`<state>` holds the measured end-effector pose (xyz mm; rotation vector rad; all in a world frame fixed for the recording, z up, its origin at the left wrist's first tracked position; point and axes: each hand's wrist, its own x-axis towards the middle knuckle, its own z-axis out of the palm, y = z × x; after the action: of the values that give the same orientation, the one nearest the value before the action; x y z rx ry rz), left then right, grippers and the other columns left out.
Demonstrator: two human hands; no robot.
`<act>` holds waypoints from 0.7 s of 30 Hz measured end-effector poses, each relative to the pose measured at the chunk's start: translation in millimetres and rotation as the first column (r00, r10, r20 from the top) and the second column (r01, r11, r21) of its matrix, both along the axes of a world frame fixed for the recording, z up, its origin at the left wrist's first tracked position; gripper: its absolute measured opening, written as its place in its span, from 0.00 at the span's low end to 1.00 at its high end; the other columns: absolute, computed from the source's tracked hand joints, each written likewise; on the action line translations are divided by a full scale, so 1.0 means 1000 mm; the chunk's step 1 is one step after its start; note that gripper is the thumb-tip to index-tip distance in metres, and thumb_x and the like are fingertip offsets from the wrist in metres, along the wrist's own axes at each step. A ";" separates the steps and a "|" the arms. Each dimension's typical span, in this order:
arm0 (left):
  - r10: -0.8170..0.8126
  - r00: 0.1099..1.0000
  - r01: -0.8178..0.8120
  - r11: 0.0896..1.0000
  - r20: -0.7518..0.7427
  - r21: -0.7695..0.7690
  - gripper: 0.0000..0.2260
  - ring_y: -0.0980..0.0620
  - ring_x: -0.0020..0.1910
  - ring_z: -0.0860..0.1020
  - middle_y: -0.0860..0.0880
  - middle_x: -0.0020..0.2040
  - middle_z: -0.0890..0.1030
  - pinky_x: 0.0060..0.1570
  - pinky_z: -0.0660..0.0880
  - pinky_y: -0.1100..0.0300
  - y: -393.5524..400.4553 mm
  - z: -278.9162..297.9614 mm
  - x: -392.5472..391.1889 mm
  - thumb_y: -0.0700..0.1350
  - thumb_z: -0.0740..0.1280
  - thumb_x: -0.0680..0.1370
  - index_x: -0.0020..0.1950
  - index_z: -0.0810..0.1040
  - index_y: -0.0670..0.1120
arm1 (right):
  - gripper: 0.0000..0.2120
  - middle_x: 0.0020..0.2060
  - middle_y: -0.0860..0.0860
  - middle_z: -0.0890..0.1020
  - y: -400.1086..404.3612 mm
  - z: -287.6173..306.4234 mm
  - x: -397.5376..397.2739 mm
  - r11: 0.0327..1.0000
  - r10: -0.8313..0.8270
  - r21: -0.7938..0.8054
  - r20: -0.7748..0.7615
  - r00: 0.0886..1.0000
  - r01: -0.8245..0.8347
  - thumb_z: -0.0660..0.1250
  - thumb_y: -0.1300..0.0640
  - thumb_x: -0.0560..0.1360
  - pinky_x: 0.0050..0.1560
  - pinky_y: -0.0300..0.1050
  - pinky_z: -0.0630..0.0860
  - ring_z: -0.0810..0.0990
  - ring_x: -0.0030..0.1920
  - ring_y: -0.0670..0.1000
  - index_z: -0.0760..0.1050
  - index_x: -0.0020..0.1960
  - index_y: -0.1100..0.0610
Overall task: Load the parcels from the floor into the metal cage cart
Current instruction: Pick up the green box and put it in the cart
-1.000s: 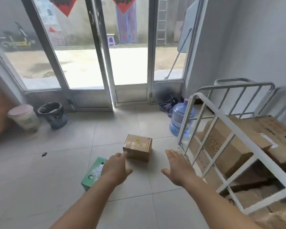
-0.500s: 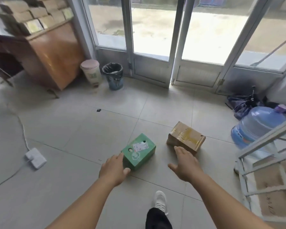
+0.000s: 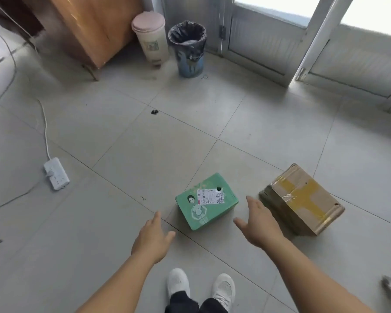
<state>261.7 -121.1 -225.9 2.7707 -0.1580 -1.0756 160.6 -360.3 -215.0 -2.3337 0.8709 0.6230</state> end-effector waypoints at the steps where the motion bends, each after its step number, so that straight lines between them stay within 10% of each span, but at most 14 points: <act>1: 0.019 1.000 -0.019 1.000 -0.011 0.001 0.34 0.46 0.73 0.63 0.47 0.77 0.59 0.67 0.66 0.51 -0.005 -0.019 0.007 0.55 0.61 0.80 0.80 0.46 0.49 | 0.35 0.76 0.51 0.61 -0.007 -0.019 0.012 1.000 -0.006 0.013 -0.005 1.000 0.006 0.64 0.46 0.79 0.69 0.49 0.64 0.62 0.74 0.54 0.52 0.78 0.55; 17: 0.238 0.951 -0.256 0.964 -0.196 -0.071 0.38 0.45 0.65 0.72 0.48 0.70 0.70 0.61 0.72 0.50 -0.056 -0.337 0.066 0.54 0.69 0.75 0.77 0.51 0.44 | 0.46 0.75 0.55 0.61 -0.050 -0.339 0.097 0.991 -0.106 0.072 -0.127 0.986 0.116 0.71 0.46 0.73 0.70 0.53 0.64 0.63 0.73 0.58 0.46 0.80 0.56; 21: 0.334 0.925 -0.351 0.934 -0.183 -0.070 0.48 0.45 0.66 0.72 0.47 0.71 0.69 0.61 0.72 0.52 -0.062 -0.373 0.068 0.50 0.71 0.75 0.78 0.37 0.45 | 0.51 0.76 0.55 0.59 -0.053 -0.382 0.109 0.983 -0.156 0.074 -0.118 0.981 0.165 0.74 0.46 0.70 0.71 0.55 0.64 0.63 0.73 0.59 0.44 0.80 0.55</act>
<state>329.4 -183.3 -598.5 2.4761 0.2776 -1.1604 269.7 -413.3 -597.4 -2.1451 1.0519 0.7122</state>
